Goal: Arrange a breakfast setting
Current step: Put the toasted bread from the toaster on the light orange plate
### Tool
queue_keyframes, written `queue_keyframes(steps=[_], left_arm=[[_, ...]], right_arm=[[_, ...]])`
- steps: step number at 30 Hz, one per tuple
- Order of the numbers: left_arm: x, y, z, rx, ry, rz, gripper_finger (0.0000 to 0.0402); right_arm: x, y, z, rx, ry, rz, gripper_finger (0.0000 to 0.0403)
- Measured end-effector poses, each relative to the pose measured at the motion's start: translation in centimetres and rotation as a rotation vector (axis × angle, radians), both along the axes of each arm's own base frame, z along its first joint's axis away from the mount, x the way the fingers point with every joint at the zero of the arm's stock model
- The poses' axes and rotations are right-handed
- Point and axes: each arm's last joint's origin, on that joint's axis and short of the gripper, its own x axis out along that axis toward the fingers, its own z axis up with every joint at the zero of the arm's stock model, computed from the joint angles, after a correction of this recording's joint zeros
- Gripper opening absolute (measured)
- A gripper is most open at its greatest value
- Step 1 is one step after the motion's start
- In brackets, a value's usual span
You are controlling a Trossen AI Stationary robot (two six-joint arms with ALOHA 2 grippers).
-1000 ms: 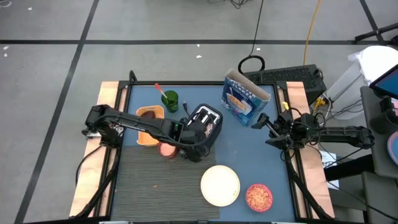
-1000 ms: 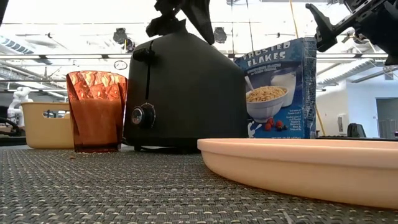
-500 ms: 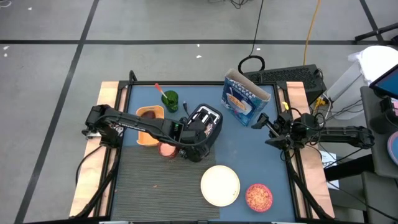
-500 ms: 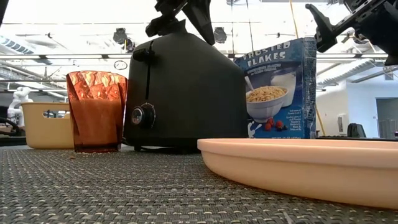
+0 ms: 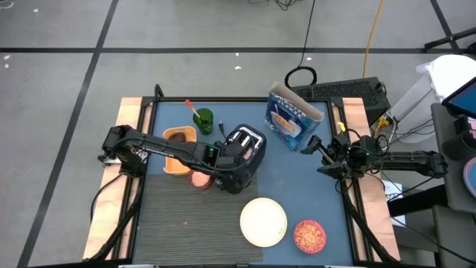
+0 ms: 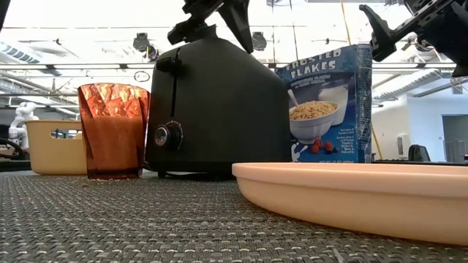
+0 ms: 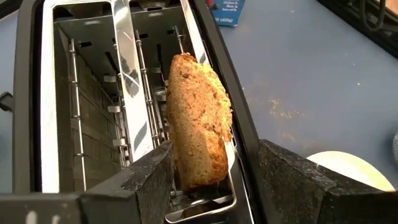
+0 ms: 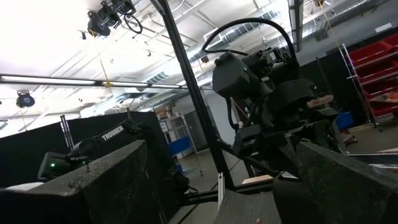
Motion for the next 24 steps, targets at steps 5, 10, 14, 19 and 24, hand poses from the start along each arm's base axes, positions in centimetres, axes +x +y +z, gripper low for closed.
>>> queue_keyframes(steps=[5,10,14,19,24], left_arm=[[-0.01,0.01,-0.01,-0.008,-0.004,0.016,0.0216],[-0.05,0.01,-0.03,-0.009,-0.001,0.017,0.0164],[0.01,0.1,-0.01,-0.014,-0.006,0.018,0.0131],[0.06,0.24,0.0,-0.019,-0.008,0.019,0.0104],[0.06,0.24,0.01,-0.019,-0.008,0.019,0.0085]], right_arm=[[0.0,0.0,0.0,0.0,0.0,0.0,0.04],[0.0,0.0,0.0,0.0,0.0,0.0,0.04],[0.0,0.0,0.0,0.0,0.0,0.0,0.04],[0.0,0.0,0.0,0.0,0.0,0.0,0.04],[0.0,0.0,0.0,0.0,0.0,0.0,0.04]])
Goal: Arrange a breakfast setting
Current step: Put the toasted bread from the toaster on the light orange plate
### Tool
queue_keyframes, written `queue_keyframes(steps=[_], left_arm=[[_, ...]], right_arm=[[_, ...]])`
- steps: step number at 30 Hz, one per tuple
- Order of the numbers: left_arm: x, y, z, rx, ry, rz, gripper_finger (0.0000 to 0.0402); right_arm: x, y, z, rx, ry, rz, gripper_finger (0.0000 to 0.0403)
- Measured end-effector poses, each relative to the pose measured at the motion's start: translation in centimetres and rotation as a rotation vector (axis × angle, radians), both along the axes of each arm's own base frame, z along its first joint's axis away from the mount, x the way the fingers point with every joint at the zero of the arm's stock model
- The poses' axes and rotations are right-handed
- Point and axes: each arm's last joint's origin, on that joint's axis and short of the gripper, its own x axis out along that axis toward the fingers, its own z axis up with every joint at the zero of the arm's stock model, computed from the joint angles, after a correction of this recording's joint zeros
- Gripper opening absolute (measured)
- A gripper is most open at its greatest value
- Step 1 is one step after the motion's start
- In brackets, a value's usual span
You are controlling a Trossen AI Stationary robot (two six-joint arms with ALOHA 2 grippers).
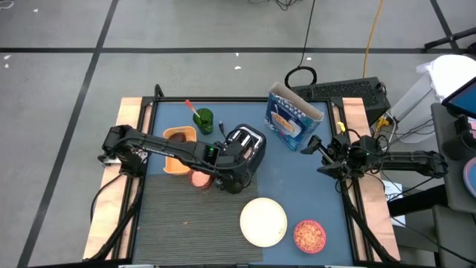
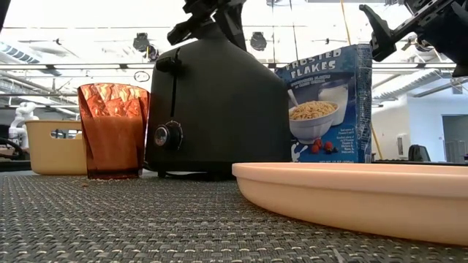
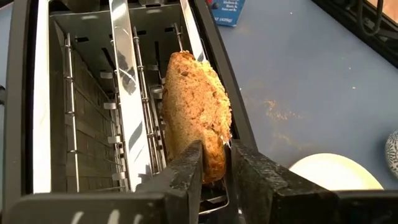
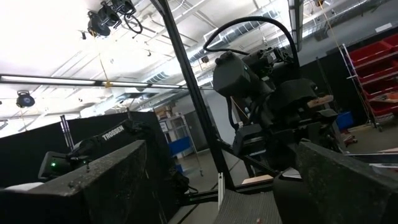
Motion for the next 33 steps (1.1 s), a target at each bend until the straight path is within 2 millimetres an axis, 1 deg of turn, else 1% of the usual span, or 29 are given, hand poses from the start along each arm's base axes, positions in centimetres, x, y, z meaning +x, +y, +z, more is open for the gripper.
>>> queue_keyframes(steps=[9,21,33], left_arm=[[-0.1,0.2,0.1,0.022,0.009,0.002,0.0038],[-0.2,0.1,0.2,0.015,0.006,-0.005,0.0032],[-2.0,0.5,3.6,0.015,-0.091,-0.016,0.0031]], right_arm=[[0.0,0.0,0.0,0.0,0.0,0.0,0.04],[0.0,0.0,0.0,0.0,0.0,0.0,0.04],[0.0,0.0,0.0,-0.003,-0.001,-0.001,0.04]])
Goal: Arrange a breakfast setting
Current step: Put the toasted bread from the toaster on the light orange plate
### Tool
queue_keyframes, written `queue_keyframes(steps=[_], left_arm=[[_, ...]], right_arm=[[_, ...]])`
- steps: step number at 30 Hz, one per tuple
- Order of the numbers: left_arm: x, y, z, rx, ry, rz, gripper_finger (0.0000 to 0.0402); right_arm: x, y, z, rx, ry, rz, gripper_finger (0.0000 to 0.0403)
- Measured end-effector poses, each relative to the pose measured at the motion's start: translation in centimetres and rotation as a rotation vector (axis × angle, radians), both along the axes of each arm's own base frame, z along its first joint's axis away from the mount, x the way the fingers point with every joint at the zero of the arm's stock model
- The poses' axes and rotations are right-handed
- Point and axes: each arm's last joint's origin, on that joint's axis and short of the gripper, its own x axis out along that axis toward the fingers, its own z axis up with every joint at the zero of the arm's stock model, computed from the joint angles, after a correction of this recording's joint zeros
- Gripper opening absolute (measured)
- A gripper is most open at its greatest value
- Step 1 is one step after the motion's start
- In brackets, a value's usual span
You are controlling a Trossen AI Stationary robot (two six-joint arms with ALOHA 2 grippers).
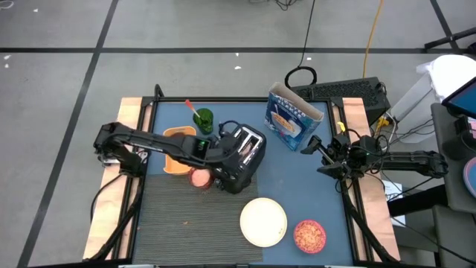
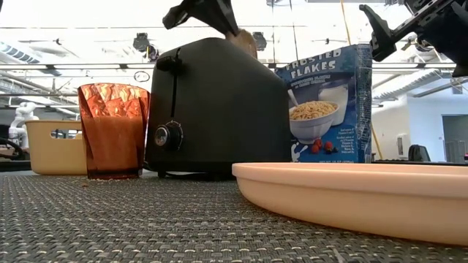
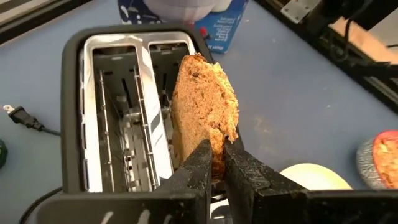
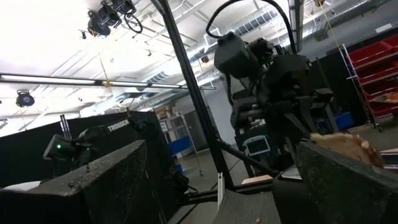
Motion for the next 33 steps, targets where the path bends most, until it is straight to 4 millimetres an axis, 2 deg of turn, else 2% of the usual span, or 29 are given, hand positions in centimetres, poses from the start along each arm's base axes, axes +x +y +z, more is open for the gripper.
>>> queue_keyframes(steps=[7,17,25,33], left_arm=[[-0.6,0.1,2.0,0.001,-0.096,-0.033,0.0031],[-0.1,-0.8,4.2,-0.1,-0.293,-0.182,0.003],[-0.3,-3.3,4.5,-0.157,-0.328,-0.287,0.003],[-0.1,-7.2,3.5,-0.18,-0.328,-0.375,0.003]], right_arm=[[0.0,0.0,0.0,0.0,0.0,0.0,0.04],[0.0,0.0,0.0,0.0,0.0,0.0,0.04],[0.0,0.0,0.0,0.0,0.0,0.0,0.04],[0.0,0.0,0.0,0.0,0.001,0.0,0.04]])
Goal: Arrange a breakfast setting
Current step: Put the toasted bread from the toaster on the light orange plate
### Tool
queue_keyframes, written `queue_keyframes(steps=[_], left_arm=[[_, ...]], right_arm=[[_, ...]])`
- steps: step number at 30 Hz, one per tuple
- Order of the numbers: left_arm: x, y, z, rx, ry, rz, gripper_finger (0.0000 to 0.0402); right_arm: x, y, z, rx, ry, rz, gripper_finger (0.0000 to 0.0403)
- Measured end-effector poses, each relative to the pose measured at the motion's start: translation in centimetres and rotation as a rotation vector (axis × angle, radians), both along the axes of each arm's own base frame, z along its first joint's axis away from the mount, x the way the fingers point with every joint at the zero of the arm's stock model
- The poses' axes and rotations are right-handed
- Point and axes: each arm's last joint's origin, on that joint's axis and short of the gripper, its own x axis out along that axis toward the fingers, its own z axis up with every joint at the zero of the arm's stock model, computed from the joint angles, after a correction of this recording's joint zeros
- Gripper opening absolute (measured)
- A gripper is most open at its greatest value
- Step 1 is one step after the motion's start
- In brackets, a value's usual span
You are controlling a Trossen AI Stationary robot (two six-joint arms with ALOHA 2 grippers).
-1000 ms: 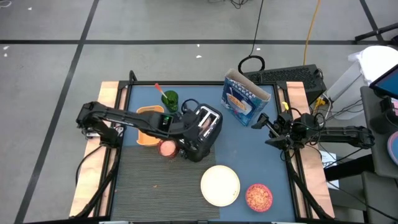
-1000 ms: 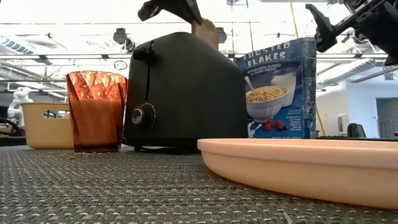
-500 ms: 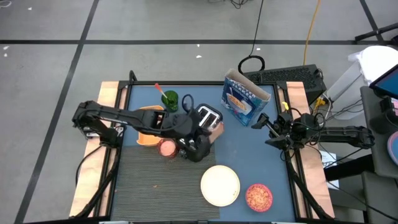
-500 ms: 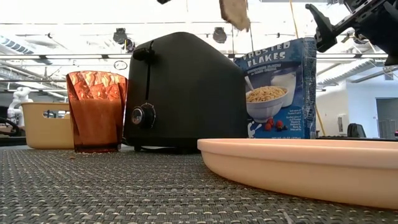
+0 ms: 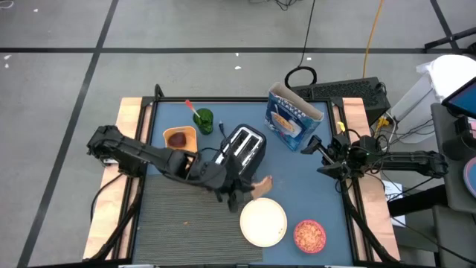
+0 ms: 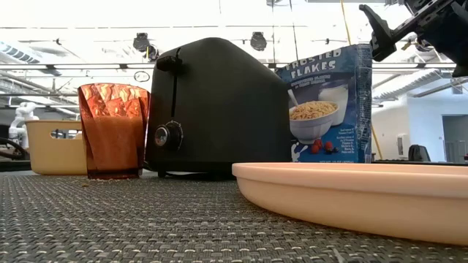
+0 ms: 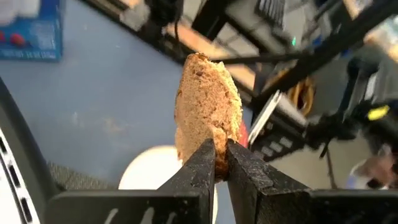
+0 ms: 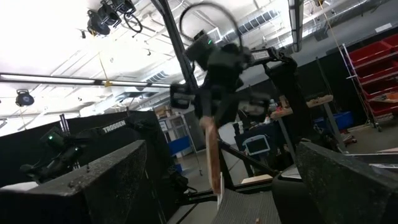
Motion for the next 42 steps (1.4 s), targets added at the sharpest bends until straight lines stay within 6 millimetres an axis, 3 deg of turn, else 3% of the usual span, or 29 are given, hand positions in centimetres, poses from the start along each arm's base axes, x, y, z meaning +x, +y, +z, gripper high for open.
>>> queue_keyframes(steps=[5,12,25,42], left_arm=[[0.4,-2.5,-1.7,0.051,0.033,-0.058,0.003],[1.8,-5.3,-5.5,0.118,0.103,-0.127,0.003],[4.2,-6.4,-12.0,0.173,0.268,-0.136,0.003],[4.6,-5.5,-12.1,0.276,0.26,-0.192,0.003]], right_arm=[[0.0,0.0,0.0,0.0,0.0,0.0,0.04],[0.0,0.0,-0.1,0.001,0.008,0.001,0.04],[0.0,0.0,-0.1,0.002,0.008,0.001,0.04],[0.0,0.0,-0.1,0.003,0.009,0.002,0.04]])
